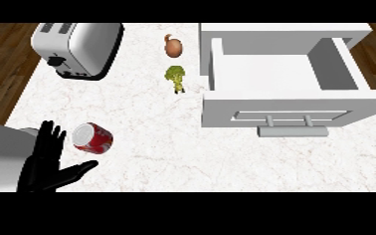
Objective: Pick up the can, place it into the drawer and close the drawer
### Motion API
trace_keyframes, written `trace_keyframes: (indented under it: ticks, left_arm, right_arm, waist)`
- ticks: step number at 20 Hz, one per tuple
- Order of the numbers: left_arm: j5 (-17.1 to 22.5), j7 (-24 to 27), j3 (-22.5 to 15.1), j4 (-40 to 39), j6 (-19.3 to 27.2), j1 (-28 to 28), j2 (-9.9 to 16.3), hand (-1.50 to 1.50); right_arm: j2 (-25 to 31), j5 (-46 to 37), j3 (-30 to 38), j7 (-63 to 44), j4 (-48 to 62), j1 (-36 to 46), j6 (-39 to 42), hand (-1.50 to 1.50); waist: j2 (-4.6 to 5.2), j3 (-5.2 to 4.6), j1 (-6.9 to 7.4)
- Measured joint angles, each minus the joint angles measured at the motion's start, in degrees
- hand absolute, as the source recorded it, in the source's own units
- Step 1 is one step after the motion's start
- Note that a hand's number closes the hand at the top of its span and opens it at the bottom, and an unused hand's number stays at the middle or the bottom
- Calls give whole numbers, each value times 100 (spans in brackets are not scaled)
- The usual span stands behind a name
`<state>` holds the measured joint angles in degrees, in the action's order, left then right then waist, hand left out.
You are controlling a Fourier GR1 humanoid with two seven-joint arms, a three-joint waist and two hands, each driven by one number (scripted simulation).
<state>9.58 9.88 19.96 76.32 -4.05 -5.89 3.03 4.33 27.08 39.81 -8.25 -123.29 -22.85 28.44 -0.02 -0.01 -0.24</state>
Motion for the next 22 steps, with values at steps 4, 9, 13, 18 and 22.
trace_keyframes:
  ticks: [4,9,13,18,22]
  left_arm:
    - [101,223,98,-603,-186,180,188,-150]
    - [103,804,139,-1578,-225,510,190,-150]
    - [157,1061,143,-2158,-306,797,285,-150]
    - [255,1374,186,-2930,-394,1209,387,-150]
    - [440,1371,213,-3112,-426,1386,387,-150]
  right_arm:
    - [-50,28,99,-99,-65,2,68,-150]
    - [-189,104,206,-136,-168,-114,219,-150]
    - [-230,257,246,-346,-347,-126,252,-150]
    - [-252,285,364,-360,-269,-81,335,-150]
    - [-175,467,482,-500,-349,-102,345,-150]
  waist:
    - [1,0,-3]
    - [1,-2,-15]
    - [1,-1,-15]
    - [3,-2,-18]
    - [-1,2,-17]
